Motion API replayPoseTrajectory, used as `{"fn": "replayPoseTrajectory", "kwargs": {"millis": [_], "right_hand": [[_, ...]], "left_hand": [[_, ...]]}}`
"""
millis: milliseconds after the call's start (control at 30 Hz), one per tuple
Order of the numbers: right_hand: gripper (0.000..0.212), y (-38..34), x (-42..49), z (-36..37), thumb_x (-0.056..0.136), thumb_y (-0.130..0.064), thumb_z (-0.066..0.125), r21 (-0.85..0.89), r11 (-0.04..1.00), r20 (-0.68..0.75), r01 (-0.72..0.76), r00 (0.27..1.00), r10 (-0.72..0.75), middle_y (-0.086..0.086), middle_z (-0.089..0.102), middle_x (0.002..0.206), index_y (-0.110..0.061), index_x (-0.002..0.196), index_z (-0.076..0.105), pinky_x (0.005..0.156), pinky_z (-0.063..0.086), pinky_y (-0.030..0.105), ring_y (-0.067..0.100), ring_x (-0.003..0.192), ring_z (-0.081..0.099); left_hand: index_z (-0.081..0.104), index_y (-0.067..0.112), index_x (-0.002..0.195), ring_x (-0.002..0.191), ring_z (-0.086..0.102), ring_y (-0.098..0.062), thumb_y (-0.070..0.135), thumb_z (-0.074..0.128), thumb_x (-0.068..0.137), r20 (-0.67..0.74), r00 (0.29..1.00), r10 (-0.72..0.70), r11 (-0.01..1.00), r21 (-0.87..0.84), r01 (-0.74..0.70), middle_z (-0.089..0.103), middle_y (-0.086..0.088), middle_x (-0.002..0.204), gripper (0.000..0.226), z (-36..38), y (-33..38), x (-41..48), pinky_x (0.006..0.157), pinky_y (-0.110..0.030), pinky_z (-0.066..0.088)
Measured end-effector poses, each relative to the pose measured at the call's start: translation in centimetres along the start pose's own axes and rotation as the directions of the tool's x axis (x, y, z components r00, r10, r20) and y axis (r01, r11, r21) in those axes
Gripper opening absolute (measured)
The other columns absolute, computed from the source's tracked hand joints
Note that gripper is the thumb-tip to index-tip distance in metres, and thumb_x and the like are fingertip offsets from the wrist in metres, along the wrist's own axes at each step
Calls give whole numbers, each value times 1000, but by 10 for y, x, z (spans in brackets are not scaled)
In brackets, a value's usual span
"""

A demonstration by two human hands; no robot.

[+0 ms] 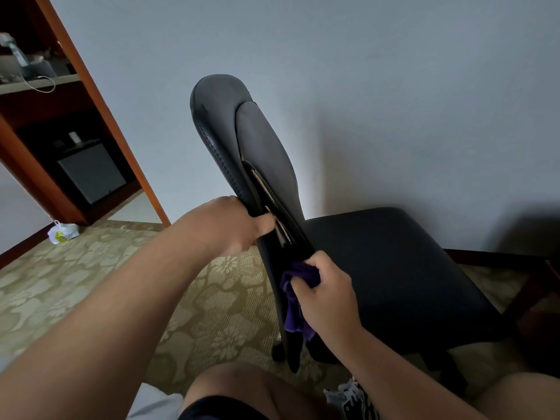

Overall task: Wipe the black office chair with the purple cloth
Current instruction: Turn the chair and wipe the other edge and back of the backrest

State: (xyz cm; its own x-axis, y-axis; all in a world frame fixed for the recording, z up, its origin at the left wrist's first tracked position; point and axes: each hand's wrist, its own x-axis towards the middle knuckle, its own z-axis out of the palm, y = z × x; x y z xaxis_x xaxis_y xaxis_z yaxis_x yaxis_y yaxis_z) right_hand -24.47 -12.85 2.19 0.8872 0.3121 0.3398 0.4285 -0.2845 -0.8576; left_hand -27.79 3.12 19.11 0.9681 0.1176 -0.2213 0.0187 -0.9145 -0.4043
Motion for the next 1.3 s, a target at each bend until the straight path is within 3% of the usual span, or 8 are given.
{"fn": "replayPoseTrajectory", "kwargs": {"millis": [233, 367, 500, 633, 733, 967, 1167, 1300], "right_hand": [[21, -34, 15, 3, 87, -18, 69, 194, 973, -133, 126, 986, -101, -11, 57, 71, -30, 81, 53, 53, 45, 20, 9, 62, 56], [19, -16, 7, -1, 87, -22, 68, 46, 997, -49, 57, 997, -54, -12, 59, 76, -30, 86, 51, 54, 52, 28, 7, 65, 60], [17, -11, 0, 2, 89, -18, 68, 167, 983, -34, -75, 996, 82, -9, 63, 81, -28, 89, 54, 60, 54, 27, 8, 71, 63], [16, -33, 8, 2, 87, -11, 68, 274, 960, -108, 63, 994, -35, -9, 63, 83, -24, 91, 59, 63, 48, 17, 8, 76, 61], [18, -40, 15, -1, 86, -11, 67, 259, 961, -94, 99, 993, -77, -10, 62, 86, -25, 94, 59, 63, 49, 17, 7, 77, 61], [17, -8, 1, -8, 89, -11, 66, 321, 933, 22, -163, 986, 164, -7, 64, 85, -26, 89, 59, 59, 50, 16, 2, 77, 63], [14, -45, 25, -13, 87, -16, 66, 239, 968, -105, 74, 993, -50, -13, 63, 81, -28, 89, 61, 62, 47, 16, 6, 75, 61], [12, -48, 36, -17, 81, -23, 64, 133, 987, -44, 87, 996, -82, -12, 61, 78, -30, 84, 55, 57, 52, 31, 9, 68, 60]], "left_hand": [[21, 36, 144, 96, 55, -25, 16, 43, 98, 55, 998, 16, 1000, -1, -16, 54, -5, 99, 56, -2, 2, 0, 87, -40, 52], [24, 38, 141, 95, 54, -24, 12, 44, 97, 18, 1000, 15, 999, -48, -15, 47, 2, 89, 54, 0, 1, 0, 83, -35, 51], [24, 36, 140, 94, 53, -23, 7, 43, 96, 9, 1000, 20, 998, -54, -20, 45, 6, 86, 56, -1, 2, -2, 80, -32, 49], [24, 34, 142, 97, 55, -24, 9, 40, 96, 30, 999, 25, 1000, -13, -24, 55, -3, 101, 55, -3, 4, -4, 87, -36, 51], [27, 29, 141, 89, 51, -23, 13, 47, 97, 17, 999, 39, 999, 10, -39, 50, -2, 92, 51, -3, 6, -3, 75, -32, 46], [27, 31, 141, 91, 51, -22, 17, 50, 97, 0, 1000, 12, 1000, -20, -12, 44, 3, 89, 52, -1, 4, -2, 75, -30, 45], [29, 30, 141, 98, 51, -24, 18, 50, 97, -15, 1000, 16, 1000, 0, -16, 46, 0, 97, 51, -3, 8, -3, 82, -31, 45], [29, 30, 142, 101, 54, -23, 15, 44, 98, -22, 999, 31, 999, 17, -30, 59, -3, 106, 49, -5, 7, -6, 87, -33, 48]]}}
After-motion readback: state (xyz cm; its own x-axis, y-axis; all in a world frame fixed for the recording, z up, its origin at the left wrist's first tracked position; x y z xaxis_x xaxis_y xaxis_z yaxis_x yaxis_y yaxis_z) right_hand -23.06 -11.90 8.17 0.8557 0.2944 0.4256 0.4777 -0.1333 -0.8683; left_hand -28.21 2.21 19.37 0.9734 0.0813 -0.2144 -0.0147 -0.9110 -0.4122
